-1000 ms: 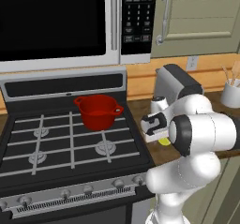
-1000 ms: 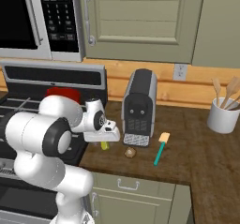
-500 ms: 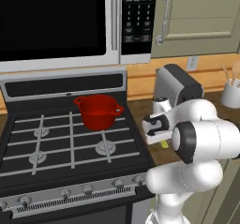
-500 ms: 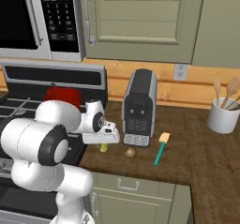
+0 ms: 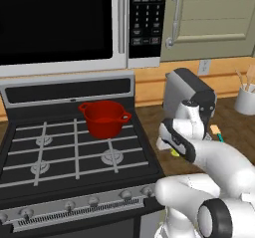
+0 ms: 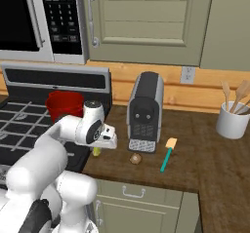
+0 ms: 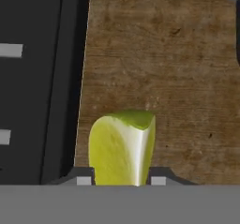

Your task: Put the mushroom and lemon wedge in the pot. Retrieve the spatula and lightly stir the vegetables in the pot.

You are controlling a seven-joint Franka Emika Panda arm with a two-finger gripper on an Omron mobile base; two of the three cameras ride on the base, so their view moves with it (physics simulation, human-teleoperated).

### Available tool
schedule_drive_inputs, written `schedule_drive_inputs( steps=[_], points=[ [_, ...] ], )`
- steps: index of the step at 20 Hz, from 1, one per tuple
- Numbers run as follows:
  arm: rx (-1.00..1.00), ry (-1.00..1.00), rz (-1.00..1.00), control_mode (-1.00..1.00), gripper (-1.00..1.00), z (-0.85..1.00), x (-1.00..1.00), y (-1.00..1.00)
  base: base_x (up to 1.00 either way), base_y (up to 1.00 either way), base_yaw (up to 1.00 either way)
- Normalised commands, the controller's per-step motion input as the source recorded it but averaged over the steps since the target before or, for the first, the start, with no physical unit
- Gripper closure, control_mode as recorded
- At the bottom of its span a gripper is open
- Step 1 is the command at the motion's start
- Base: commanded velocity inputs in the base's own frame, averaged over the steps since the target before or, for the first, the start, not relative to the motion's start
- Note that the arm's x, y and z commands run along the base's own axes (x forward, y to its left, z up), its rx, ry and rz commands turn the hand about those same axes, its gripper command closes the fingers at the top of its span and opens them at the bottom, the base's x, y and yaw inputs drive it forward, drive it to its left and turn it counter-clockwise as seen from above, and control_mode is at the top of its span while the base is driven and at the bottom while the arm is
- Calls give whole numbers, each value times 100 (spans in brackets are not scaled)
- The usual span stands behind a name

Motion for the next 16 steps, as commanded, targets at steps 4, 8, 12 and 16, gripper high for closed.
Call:
schedule_drive_inputs(
  steps=[4,8,12,16],
  points=[
    [19,-22,0,-100,100,100,-10,91,0,0,0],
    [18,-24,0,-100,100,100,0,94,0,0,0],
    [14,-25,0,-100,100,88,16,75,0,0,0],
    [15,-21,0,-100,100,85,14,43,0,0,0]
  ],
)
